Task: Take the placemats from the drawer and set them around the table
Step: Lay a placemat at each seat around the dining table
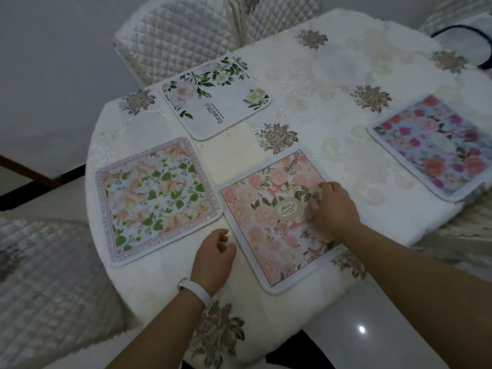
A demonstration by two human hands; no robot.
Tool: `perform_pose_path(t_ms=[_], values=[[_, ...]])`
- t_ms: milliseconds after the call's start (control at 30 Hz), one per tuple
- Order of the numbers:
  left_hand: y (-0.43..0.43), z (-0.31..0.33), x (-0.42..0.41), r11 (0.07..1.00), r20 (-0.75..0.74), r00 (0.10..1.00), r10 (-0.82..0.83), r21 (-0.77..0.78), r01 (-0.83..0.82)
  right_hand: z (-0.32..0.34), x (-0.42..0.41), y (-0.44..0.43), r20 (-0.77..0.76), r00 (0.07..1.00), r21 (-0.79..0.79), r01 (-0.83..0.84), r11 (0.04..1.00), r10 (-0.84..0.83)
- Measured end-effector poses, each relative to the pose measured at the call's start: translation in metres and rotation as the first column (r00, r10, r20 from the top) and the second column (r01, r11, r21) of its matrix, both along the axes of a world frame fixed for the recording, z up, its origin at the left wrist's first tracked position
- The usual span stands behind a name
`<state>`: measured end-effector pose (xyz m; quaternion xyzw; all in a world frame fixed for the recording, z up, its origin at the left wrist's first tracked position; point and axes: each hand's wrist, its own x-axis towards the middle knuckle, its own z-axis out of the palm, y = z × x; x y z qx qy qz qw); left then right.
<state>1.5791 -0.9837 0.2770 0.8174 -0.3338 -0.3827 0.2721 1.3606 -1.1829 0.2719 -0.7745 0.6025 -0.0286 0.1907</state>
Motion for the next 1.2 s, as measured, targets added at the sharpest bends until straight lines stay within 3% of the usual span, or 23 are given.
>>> perform_pose_path(t_ms=[200,467,667,867,1200], values=[[-0.014,0.001,-0.022,0.958,-0.138,0.948,0.286,0.052,-0.282,-0.002,-0.025,-0.020,0.011,0.999,0.085,0.042,0.996,-0.043],[-0.035,-0.004,-0.037,0.910,-0.200,0.889,0.412,0.127,-0.394,-0.005,-0.039,-0.038,0.085,0.988,0.192,0.108,0.976,-0.126],[-0.043,-0.002,-0.056,0.907,-0.139,0.897,0.420,0.104,-0.408,-0.005,-0.056,-0.049,0.234,0.923,0.306,0.228,0.925,-0.305],[-0.042,-0.002,-0.070,0.892,-0.275,0.851,0.448,0.070,-0.447,0.004,-0.070,-0.036,0.249,0.909,0.389,0.222,0.894,-0.334],[-0.042,0.006,-0.074,0.945,-0.348,0.890,0.296,-0.032,-0.326,0.033,-0.105,0.014,0.331,0.841,0.342,0.316,0.885,-0.428]])
